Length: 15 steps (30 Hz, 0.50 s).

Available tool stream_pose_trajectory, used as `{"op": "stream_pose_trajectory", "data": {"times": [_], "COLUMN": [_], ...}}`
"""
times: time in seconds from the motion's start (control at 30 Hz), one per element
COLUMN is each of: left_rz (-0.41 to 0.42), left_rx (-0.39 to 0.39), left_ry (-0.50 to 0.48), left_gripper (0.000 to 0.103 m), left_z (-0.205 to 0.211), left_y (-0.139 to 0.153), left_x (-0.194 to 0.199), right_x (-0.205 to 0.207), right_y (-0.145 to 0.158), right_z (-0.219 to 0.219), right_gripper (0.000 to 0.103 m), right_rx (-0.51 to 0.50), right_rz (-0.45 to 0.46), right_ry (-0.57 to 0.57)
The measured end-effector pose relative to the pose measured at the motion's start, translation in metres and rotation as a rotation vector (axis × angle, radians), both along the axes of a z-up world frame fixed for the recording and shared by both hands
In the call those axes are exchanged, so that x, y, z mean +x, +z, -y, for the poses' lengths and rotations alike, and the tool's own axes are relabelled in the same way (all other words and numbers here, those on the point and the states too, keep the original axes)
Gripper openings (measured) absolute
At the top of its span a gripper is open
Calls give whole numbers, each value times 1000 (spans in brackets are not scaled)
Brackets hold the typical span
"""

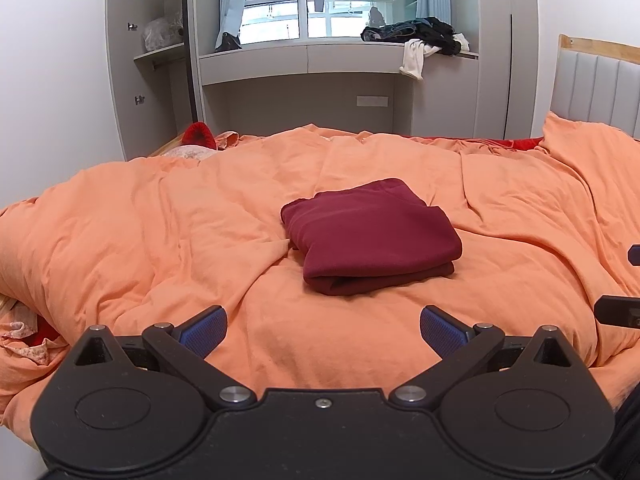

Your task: Fold small clothes

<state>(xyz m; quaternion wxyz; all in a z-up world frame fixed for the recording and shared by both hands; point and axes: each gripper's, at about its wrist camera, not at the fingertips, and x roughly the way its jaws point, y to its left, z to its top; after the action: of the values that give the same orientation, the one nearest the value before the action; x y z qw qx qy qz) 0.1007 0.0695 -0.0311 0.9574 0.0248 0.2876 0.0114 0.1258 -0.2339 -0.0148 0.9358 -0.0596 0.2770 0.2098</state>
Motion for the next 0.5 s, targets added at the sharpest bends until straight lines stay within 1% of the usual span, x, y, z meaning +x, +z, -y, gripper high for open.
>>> {"op": "stream_pose_trajectory", "data": {"times": [0.3,0.5], "left_rz": [3,11], "left_rx": [22,18], "left_ry": [-8,-17], "left_gripper": [103,102], "left_z": [4,4], "left_y": [-1,0], "left_x": [5,9], "right_x": [7,13], "right_y": [-2,-4], "right_z": [7,7], "right_gripper": [103,103], "right_rx": [8,5], "right_rz": [0,-5], "right_ry": [-17,-21]}}
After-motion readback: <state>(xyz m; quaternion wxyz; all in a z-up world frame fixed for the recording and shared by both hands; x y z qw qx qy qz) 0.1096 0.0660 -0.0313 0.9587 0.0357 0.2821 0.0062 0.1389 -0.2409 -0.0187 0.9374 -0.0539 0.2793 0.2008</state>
